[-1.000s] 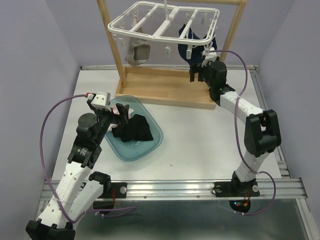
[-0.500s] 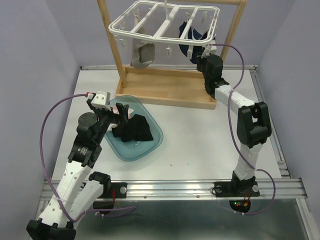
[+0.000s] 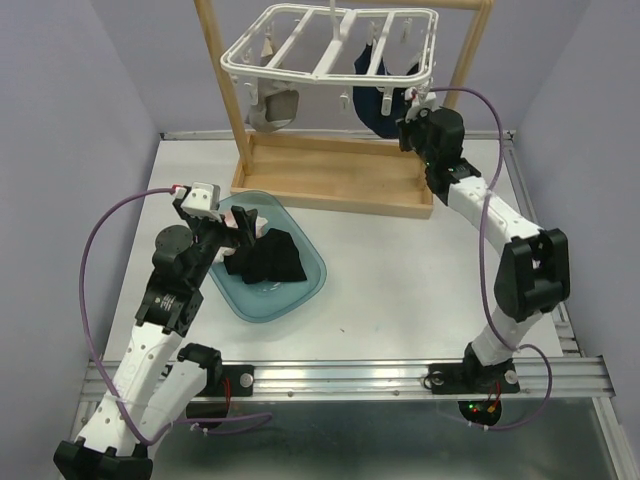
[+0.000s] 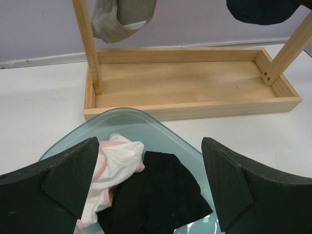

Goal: Remove the underwear clipped to the hanger

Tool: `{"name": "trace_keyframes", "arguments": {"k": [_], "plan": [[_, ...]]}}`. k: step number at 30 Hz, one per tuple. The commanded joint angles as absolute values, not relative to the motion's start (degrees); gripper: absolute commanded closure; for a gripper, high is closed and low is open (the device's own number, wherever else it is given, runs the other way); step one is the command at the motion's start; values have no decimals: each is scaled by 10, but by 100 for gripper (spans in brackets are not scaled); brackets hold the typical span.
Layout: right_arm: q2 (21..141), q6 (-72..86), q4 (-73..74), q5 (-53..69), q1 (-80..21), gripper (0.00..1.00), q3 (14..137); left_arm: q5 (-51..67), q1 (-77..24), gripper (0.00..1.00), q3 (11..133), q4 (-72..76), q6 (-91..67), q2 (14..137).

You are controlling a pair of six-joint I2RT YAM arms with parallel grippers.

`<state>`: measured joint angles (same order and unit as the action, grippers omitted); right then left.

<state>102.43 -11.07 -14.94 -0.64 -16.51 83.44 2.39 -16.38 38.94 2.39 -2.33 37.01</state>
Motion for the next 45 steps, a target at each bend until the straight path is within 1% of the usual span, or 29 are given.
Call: {"name": "trace_keyframes", "arguments": {"k": [1,7,10,15,19,27,32,38,45], "plan": [[930,-134,-102,121,-163,99,778,35,-162,2,384,60,-17,357],[846,-113,-78,171,-163,99,691,47,-161,2,384,62,-18,350],[806,-96,-68,190,-163,99,666,51,-162,2,382,63,-19,346],[741,-62,-57,188,-163,99,614,56,-162,2,381,65,-20,344],[703,-45,-37,197,-156,99,594,62,-161,2,381,68,-21,340],[647,-119,70,260,-149,99,606,75,-162,2,380,73,-24,342],[628,-163,123,307,-149,99,614,105,-162,2,379,82,-25,344],[624,-181,159,374,-149,99,634,155,-162,1,374,102,-33,342],[640,-181,185,441,-152,99,678,248,-161,1,365,161,-68,357]]}}
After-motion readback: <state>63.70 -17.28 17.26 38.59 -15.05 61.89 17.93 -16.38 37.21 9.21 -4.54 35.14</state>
